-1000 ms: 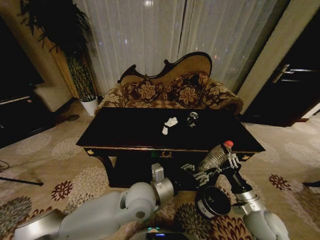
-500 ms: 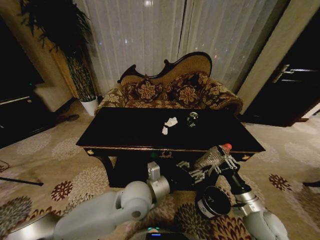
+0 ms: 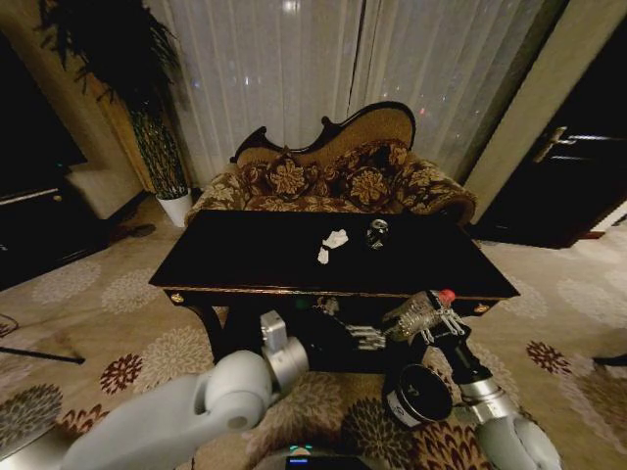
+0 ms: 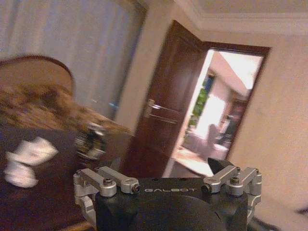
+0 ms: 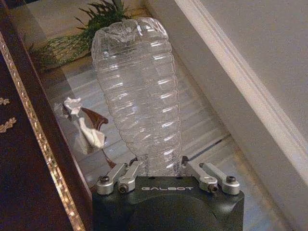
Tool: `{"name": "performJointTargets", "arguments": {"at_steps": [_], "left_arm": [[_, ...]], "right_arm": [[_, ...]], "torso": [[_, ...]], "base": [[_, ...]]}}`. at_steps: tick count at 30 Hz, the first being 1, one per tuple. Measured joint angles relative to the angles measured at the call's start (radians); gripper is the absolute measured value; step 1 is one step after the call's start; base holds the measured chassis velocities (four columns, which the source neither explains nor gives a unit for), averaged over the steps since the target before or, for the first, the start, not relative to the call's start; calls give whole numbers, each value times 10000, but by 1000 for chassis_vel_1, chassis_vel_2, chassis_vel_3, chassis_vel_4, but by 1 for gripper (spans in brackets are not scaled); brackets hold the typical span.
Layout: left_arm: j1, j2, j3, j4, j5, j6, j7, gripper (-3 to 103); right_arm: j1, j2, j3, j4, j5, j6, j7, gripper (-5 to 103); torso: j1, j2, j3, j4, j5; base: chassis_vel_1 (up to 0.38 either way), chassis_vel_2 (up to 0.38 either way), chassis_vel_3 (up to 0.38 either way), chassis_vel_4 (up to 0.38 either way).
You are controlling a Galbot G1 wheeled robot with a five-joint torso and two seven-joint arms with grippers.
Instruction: Move to the front of the table and place the trash on the table into the trash bin.
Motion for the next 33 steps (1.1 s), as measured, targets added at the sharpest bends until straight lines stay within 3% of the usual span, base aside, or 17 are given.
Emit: {"name": "performJointTargets", "arguments": {"at_steps": [2,5,6,10,11,15,23,27,33], "left_arm": [[270,138,-370,-20,63,-7,62,100],[1566,613,-2301,-112,288,-109,412,100],[1566,613,-2301,-112,288,-109,412,100],[2745,926,-4315,65,535,-479,822,100],[2745,926,-4315,65,535,-479,822,100],[3528,941,-5760,509,988,-893,1069,100],[4795,614,-7876,1266,1134,-1510,1086,100],[5198,239,-9229,1829,1050,-1882,1204,100],[5345,-67,-10163,2299,843,-2020,1337,100]], "right_arm": [[0,-10,-37,-39,88,-46,3,27],[11,-97,-106,-169,652,-249,7,27],[11,-97,-106,-169,652,-249,7,27],[-156,-232,-58,-270,1454,-463,1,27],[-156,-232,-58,-270,1454,-463,1,27],[-308,-337,-44,-404,2234,-691,23,27],[-409,-436,-1,-1127,3656,-1183,123,27],[-302,-497,-33,-1870,5073,-1564,13,27],[-42,-437,-131,-2792,6504,-1870,-115,27]], "torso": [[0,1,0,0,-1],[0,1,0,4,-2],[0,1,0,4,-2],[-1,1,0,2,-2],[-1,1,0,2,-2],[0,0,0,0,-3],[-1,1,0,2,-1],[0,0,0,0,-1],[0,0,0,3,-1]], "base": [[0,0,0,0],[0,0,0,0],[0,0,0,0],[0,0,0,0],[0,0,0,0],[0,0,0,0],[0,0,0,0],[0,0,0,0],[0,0,0,0]]}}
